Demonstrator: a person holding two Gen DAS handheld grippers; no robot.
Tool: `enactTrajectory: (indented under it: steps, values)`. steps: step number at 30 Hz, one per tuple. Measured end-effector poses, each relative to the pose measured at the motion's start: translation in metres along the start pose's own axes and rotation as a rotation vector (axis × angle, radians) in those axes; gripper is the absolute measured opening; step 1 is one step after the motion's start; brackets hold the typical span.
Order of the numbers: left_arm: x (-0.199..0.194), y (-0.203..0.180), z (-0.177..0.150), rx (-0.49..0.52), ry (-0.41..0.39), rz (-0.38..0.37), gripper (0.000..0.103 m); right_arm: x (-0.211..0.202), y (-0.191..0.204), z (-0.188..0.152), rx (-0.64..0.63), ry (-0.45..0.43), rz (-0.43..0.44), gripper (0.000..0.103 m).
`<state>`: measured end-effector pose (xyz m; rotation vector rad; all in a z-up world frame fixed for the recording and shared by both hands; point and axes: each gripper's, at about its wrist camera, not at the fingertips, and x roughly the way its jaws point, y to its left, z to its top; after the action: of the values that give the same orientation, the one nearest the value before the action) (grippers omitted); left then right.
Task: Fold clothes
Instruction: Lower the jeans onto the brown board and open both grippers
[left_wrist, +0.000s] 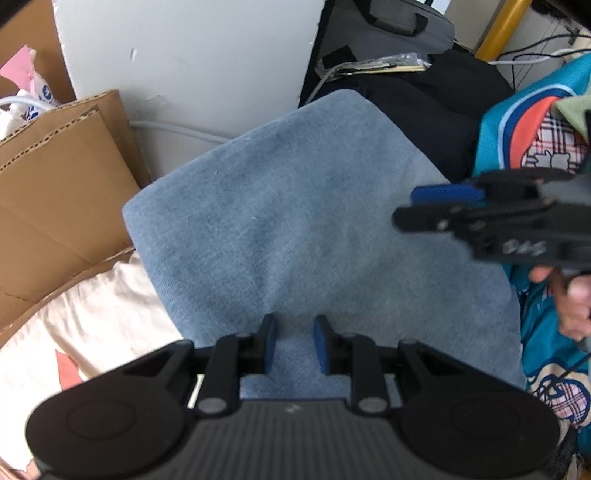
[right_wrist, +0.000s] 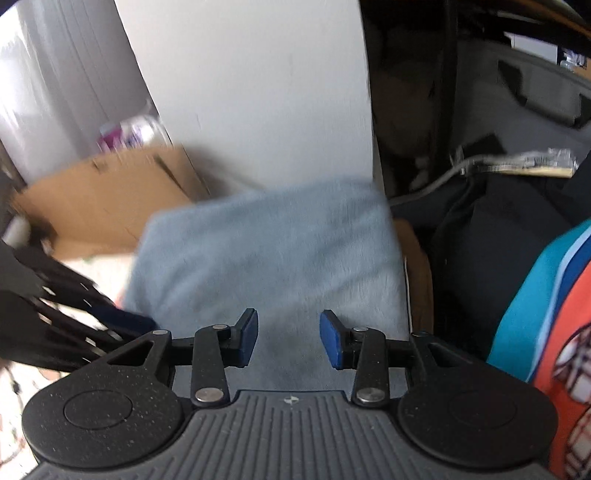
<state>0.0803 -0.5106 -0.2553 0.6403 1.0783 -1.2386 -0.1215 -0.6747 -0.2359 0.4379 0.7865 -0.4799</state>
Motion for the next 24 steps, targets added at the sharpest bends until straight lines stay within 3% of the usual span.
enactTrajectory:
  steps: [9, 15, 21, 24]
  values:
    - [-0.002, 0.001, 0.002, -0.014, -0.018, -0.01, 0.026, 0.021, 0.0, -0.001, -0.041, 0.056, -0.014, 0.04]
    - [-0.023, 0.003, 0.002, -0.006, -0.038, -0.06, 0.022, 0.008, 0.003, 0.006, -0.032, 0.015, 0.016, 0.04]
    - [-0.04, -0.001, 0.014, 0.033, -0.15, -0.044, 0.023, 0.006, 0.02, 0.018, -0.064, -0.036, 0.062, 0.04]
    - [-0.039, 0.001, 0.016, 0.037, -0.205, -0.009, 0.023, 0.015, 0.029, 0.024, -0.075, -0.032, 0.074, 0.034]
